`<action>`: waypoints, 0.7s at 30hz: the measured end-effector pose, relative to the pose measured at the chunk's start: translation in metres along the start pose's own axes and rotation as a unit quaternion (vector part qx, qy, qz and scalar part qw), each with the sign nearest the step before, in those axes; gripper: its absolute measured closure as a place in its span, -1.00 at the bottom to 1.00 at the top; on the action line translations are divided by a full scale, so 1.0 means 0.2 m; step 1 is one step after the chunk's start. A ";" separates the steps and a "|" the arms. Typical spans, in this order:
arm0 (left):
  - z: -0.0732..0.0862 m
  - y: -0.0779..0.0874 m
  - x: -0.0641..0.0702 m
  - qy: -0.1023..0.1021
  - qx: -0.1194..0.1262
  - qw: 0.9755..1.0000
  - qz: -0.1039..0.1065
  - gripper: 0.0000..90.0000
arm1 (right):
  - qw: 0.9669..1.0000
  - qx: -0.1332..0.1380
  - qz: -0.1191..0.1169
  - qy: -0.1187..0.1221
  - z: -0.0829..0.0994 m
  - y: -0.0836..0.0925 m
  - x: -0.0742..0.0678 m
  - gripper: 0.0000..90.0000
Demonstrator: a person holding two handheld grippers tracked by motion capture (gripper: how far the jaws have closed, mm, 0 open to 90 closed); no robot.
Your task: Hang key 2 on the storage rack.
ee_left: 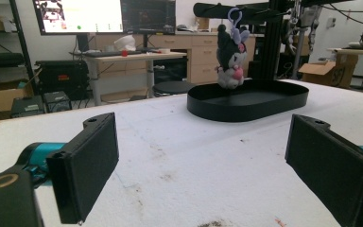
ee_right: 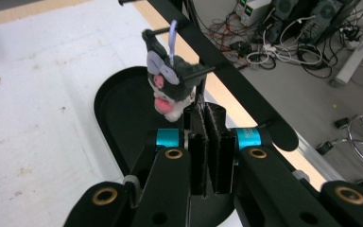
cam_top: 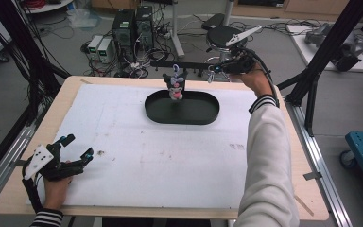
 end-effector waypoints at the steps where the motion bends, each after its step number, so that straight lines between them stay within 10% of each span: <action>1: 0.00 0.00 0.00 0.000 0.000 1.000 0.000 -0.76 | 1.000 -0.002 -0.001 -0.001 0.00 -0.01 0.00 0.96; 21: 0.00 0.00 0.00 0.001 -0.003 1.000 0.000 -0.76 | 0.999 -0.037 0.013 -0.013 0.06 -0.08 0.08 0.96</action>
Point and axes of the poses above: each handheld gripper's, and its own axes: y roughly backward along the jaws, z roughly out of its underside, x roughly to its right, the point moved 3 cm from there along -y, roughly forward along the jaws, and after that the axes turned 10 degrees about -z, right-handed, at the moved point
